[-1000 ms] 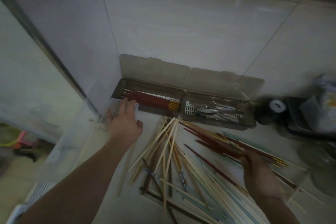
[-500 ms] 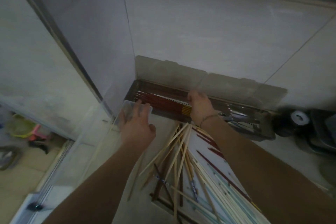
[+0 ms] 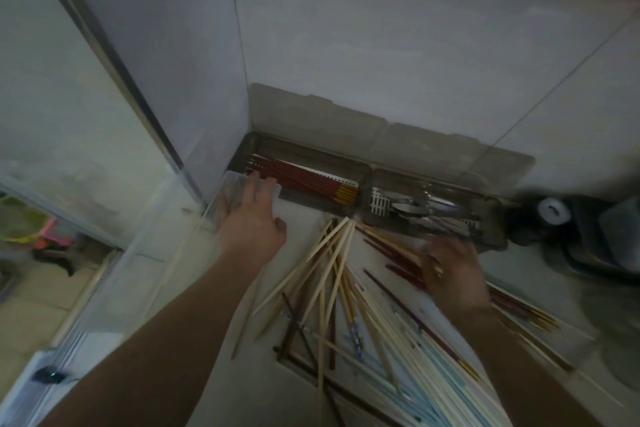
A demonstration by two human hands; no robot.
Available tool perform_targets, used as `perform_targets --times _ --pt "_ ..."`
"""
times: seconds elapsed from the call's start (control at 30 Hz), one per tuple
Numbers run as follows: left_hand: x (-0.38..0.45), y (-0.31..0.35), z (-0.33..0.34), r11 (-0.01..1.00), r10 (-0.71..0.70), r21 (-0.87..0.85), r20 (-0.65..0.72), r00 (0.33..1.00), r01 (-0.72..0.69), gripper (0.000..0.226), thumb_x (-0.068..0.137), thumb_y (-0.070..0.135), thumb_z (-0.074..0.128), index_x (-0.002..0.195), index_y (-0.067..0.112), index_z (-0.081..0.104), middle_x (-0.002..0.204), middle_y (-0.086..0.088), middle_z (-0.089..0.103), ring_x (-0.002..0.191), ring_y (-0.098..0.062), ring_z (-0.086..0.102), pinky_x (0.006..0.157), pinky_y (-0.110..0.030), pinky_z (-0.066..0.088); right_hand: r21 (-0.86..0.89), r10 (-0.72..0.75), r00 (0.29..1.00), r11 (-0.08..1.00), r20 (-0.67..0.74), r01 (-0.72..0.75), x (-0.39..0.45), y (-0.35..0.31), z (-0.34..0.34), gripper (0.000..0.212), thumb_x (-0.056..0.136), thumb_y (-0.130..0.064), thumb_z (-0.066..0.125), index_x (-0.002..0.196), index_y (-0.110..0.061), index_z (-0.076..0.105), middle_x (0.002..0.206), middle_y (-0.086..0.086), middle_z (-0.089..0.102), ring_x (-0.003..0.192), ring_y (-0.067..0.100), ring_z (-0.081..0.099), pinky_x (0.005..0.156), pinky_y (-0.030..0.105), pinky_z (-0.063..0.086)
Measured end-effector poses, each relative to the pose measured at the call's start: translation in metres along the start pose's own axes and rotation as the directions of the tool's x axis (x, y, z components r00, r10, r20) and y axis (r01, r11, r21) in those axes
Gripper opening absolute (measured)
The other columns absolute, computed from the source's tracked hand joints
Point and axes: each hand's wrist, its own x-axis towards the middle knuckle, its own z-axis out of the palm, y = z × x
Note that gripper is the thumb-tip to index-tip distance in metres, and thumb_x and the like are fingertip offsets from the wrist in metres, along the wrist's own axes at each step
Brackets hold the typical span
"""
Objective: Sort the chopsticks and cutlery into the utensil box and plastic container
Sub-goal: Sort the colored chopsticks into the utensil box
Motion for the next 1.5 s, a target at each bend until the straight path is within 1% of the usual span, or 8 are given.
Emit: perform_targets --times 0.27,0.37,0.47,0.6,0.83,1.03,1.27,1.5 --pt "0.001 -0.001 0.001 1.0 -0.011 -0.004 0.004 1.0 0.011 0.073 0.08 0.032 0.064 0.145 0.024 0.03 0.156 -0.006 0.024 0.135 -0.033 0.038 0.117 -0.056 0.013 -0.152 0.199 0.976 0.971 0.091 -0.184 -0.135 0.027 0.006 0.009 0.071 -0.019 0.078 0.078 -0.022 0.073 0.077 -0.006 0.065 0.07 0.025 0.061 0.044 0.031 0.049" --pt "0.001 0.001 -0.001 1.0 -0.013 0.002 0.009 1.0 0.013 0.073 0.08 0.032 0.063 0.145 0.025 0.03 0.156 -0.004 0.023 0.137 -0.031 0.035 0.116 -0.055 0.014 -0.134 0.259 0.966 0.957 -0.003 -0.257 -0.142 0.026 0.016 0.027 0.08 -0.036 0.052 0.081 -0.022 0.075 0.079 -0.005 0.067 0.074 0.029 0.058 0.047 0.031 0.048" --pt "0.0 0.001 -0.002 1.0 -0.018 0.018 0.01 1.0 0.017 0.073 0.08 0.032 0.063 0.145 0.025 0.03 0.156 -0.004 0.023 0.137 -0.029 0.035 0.116 -0.054 0.015 -0.089 0.408 0.913 0.909 -0.001 -0.406 -0.142 0.017 0.019 0.016 0.081 -0.023 0.061 0.087 -0.024 0.075 0.082 -0.005 0.067 0.081 0.029 0.056 0.055 0.033 0.048" --pt "-0.001 0.0 -0.003 1.0 -0.018 0.011 0.001 1.0 0.018 0.073 0.08 0.031 0.063 0.145 0.025 0.031 0.156 -0.003 0.024 0.138 -0.028 0.034 0.117 -0.054 0.013 -0.054 0.544 0.817 0.837 0.191 -0.545 -0.127 0.017 0.012 0.02 0.088 -0.024 0.062 0.105 -0.03 0.068 0.106 -0.004 0.064 0.104 0.023 0.051 0.081 0.032 0.047" --pt "-0.002 0.001 -0.003 1.0 -0.028 0.003 0.003 1.0 0.028 0.073 0.081 0.033 0.063 0.146 0.026 0.03 0.156 -0.002 0.023 0.136 -0.026 0.037 0.117 -0.053 0.015 -0.266 0.593 0.729 0.805 0.342 -0.53 -0.1 0.015 0.002 0.022 0.091 -0.036 0.056 0.112 -0.036 0.061 0.116 -0.006 0.058 0.117 0.018 0.049 0.089 0.028 0.048" --pt "-0.001 0.0 -0.005 0.999 -0.036 -0.021 0.025 0.999 0.037 0.073 0.081 0.034 0.06 0.146 0.031 0.027 0.158 0.001 0.019 0.14 -0.022 0.031 0.117 -0.053 0.017 -0.208 0.429 0.876 0.898 0.22 -0.388 -0.067 0.004 -0.023 0.008 0.09 -0.021 0.049 0.089 -0.029 0.053 0.099 0.003 0.061 0.094 0.027 0.052 0.074 0.033 0.042" --pt "-0.002 0.001 -0.007 1.0 -0.019 0.011 0.006 1.0 0.019 0.072 0.083 0.035 0.059 0.146 0.029 0.026 0.158 -0.001 0.02 0.143 -0.023 0.026 0.119 -0.051 0.011 0.059 0.078 0.997 0.995 0.028 -0.079 0.064 -0.067 -0.022 0.025 0.095 -0.02 0.049 0.114 -0.027 0.063 0.106 0.002 0.067 0.095 0.026 0.061 0.078 0.036 0.051" --pt "0.001 -0.002 -0.005 1.0 0.003 0.006 0.003 1.0 -0.003 0.071 0.08 0.033 0.061 0.144 0.027 0.031 0.155 -0.003 0.026 0.143 -0.024 0.026 0.117 -0.054 0.012 0.121 -0.147 0.929 0.986 0.338 0.111 0.13 -0.117 0.038 0.059 0.074 0.007 0.059 0.126 -0.02 0.058 0.127 0.007 0.055 0.122 0.028 0.043 0.106 0.038 0.036"
